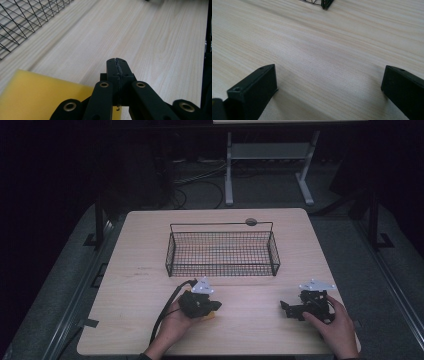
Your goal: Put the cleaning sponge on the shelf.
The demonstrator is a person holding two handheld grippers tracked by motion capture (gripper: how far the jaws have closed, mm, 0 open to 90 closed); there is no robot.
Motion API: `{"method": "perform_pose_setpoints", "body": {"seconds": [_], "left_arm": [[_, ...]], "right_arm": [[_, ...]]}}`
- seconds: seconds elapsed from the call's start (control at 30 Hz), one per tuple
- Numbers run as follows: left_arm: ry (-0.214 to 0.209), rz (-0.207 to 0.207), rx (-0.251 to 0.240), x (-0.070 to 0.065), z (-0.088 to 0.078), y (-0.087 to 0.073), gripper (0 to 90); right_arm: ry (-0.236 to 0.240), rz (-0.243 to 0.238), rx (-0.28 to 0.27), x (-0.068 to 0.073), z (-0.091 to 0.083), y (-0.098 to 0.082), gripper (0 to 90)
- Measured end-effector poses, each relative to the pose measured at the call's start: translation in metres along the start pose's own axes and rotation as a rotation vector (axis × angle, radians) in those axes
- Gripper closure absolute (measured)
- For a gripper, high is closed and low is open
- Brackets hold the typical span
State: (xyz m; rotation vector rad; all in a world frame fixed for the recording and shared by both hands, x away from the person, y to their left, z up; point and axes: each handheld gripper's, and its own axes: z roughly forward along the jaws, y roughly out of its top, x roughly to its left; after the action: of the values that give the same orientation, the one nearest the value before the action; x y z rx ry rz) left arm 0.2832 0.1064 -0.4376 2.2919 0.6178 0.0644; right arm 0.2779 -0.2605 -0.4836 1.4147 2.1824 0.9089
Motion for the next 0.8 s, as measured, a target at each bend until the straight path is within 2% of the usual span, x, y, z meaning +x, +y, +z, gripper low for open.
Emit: {"method": "perform_pose_setpoints", "body": {"seconds": [0.4, 0.67, 0.7, 0.8], "left_arm": [[0.005, -0.02, 0.016, -0.002, -0.003, -0.008, 89.6], [0.02, -0.029, 0.035, 0.0, -0.017, -0.017, 89.6], [0.025, -0.042, 0.029, 0.0, -0.02, -0.02, 89.6], [0.031, -0.046, 0.035, 0.0, -0.023, -0.023, 89.5]], "right_arm": [[0.0, 0.0, 0.0, 0.0, 0.0, 0.0, 0.0], [0.0, 0.0, 0.0, 0.0, 0.0, 0.0, 0.0], [0.0, -0.001, 0.0, 0.0, 0.0, 0.0, 0.0], [0.0, 0.0, 0.0, 0.0, 0.0, 0.0, 0.0]]}}
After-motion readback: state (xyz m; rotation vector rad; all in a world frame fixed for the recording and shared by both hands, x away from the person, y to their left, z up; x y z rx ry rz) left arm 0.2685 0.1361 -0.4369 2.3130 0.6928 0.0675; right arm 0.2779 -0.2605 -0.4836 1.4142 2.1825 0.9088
